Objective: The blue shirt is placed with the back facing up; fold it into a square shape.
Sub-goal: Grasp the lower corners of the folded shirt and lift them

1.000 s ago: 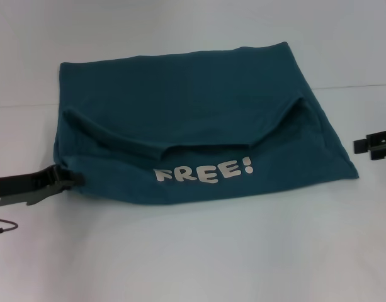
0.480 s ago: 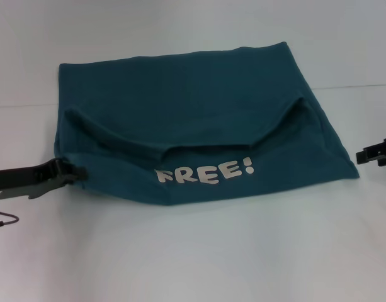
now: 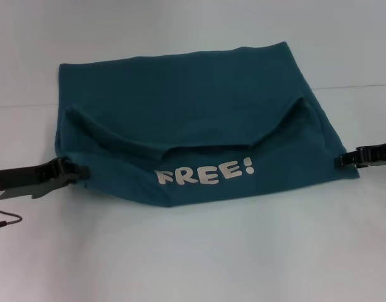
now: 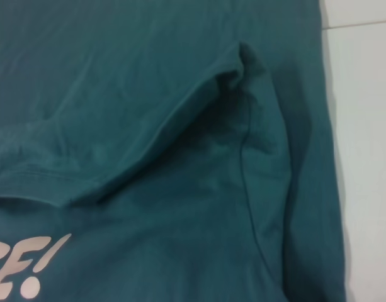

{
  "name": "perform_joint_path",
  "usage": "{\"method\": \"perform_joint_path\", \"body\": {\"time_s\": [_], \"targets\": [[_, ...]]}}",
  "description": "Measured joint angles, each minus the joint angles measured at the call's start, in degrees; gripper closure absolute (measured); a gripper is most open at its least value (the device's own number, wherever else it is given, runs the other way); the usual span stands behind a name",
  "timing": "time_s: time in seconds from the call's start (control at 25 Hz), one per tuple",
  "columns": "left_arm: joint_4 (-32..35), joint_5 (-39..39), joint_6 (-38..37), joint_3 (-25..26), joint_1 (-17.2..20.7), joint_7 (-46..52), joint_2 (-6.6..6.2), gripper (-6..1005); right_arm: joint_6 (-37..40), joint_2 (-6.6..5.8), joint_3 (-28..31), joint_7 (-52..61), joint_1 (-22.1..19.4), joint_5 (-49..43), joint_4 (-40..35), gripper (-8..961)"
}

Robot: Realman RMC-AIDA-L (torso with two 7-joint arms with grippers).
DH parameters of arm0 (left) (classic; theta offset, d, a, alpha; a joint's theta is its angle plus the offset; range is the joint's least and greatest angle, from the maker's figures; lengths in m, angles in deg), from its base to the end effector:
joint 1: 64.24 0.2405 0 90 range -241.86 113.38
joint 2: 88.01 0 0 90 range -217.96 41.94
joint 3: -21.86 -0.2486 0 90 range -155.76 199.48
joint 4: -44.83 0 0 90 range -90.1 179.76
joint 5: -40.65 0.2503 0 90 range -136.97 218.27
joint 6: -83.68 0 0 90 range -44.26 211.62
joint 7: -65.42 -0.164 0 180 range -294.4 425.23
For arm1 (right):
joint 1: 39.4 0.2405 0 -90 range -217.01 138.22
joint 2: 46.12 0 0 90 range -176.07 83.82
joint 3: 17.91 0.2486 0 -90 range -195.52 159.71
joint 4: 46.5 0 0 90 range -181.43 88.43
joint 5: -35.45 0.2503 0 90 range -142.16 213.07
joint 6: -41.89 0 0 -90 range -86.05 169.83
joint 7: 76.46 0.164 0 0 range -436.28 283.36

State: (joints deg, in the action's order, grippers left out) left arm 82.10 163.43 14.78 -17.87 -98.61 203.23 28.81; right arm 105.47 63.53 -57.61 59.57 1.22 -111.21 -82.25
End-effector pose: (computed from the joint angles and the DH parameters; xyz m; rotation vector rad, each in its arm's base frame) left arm -0.3059 0.4231 0.0046 -2.0111 -1.8180 -0.6133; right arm 0.3433 0.4514 0.0607 -2.0362 1.4946 0.0372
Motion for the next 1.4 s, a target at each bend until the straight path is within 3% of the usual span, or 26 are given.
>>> {"method": "perform_joint_path", "body": {"time_s": [0.28,0.92,1.12,1.4], "targets": [[-0.2,0.0,0.0,0.2,0.0,-0.1,0.11,971,-2.6,0.96,-0.9,0.0,0.5,0.0,0.6,363],[-0.2,-0.1,0.2,0.4,0.0,-0.1,0.16,972,-4.9,1.51,-2.8,0.3,2.0,0.1,3.1,366],[-0.2,-0.1,0.2,0.4,0.0,-0.1,0.16,972,-4.1,1.22,-4.6,0.7,2.2,0.0,3.1,550],[-0.2,-0.1,-0.1,0.4,0.0,0.0,0.16,972,-1.6,0.79,-4.1,1.0,2.2,0.1,2.5,697]]}}
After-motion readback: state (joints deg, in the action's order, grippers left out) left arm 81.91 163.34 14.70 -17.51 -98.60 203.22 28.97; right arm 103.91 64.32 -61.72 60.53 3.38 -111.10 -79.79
